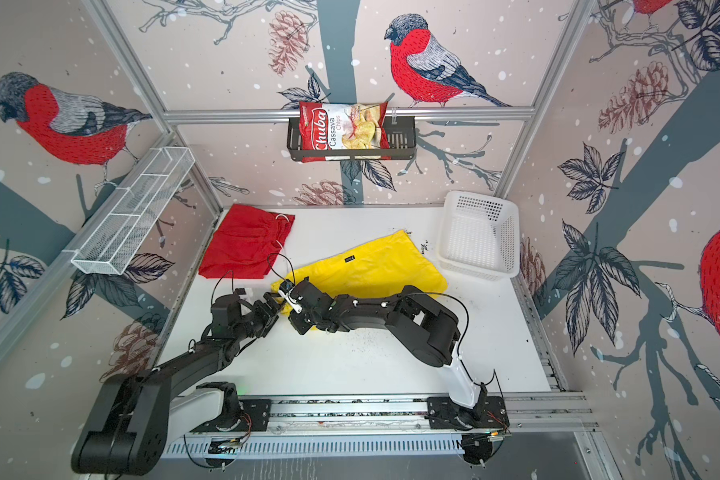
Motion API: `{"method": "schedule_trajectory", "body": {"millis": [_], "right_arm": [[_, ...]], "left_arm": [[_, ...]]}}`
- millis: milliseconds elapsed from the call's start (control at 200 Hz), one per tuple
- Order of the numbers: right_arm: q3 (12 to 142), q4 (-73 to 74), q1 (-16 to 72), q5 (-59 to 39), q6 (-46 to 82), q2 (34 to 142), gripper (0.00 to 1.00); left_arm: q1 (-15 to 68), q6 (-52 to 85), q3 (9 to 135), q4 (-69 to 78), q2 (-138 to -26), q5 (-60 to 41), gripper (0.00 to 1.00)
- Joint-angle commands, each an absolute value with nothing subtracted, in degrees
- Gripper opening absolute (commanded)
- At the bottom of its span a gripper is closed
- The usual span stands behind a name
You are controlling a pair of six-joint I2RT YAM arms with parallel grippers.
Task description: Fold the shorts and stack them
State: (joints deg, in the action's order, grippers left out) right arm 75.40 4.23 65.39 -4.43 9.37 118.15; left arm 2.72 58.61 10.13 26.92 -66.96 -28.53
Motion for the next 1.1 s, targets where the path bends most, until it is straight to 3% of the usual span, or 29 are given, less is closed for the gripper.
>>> {"method": "schedule_trajectory", "body": {"millis": [0, 120, 185, 285, 455, 705, 890, 1096], "right_arm": [[75.5, 8.2, 65.8, -6.2, 11.2, 117.0, 0.22], [75.3, 8.7, 66.5, -6.2, 11.7, 117.0, 0.22], [75.2, 9.4, 66.7, -6.6, 12.2, 117.1, 0.28], [75.3, 10.4, 66.8, -7.1, 13.4, 117.0, 0.42], [74.0, 9.1, 65.5, -7.0, 13.8, 112.5, 0.55], [64.0, 8.2, 54.6, -5.2, 19.4, 94.0, 0.73], [60.0, 5.7, 45.3, -2.4, 28.2, 92.6, 0.70], [64.3, 3.1, 47.0, -2.3, 32.1, 104.7, 0.58]], "left_arm": [[3.1, 61.2, 9.1, 34.2, -69.1, -29.3, 0.97], [3.3, 63.2, 8.5, 39.0, -71.1, -29.4, 0.96], [3.5, 63.4, 8.7, 40.8, -72.0, -29.6, 0.76], [3.6, 63.3, 9.5, 40.9, -72.9, -29.8, 0.29], [3.5, 57.4, 15.5, 28.0, -71.8, -28.8, 0.03], [1.7, 42.2, 31.4, -0.9, -70.2, -25.8, 0.03], [0.0, 37.3, 38.1, -9.0, -73.0, -30.3, 0.05], [-0.6, 33.1, 45.3, -16.3, -75.6, -31.3, 0.07]]}}
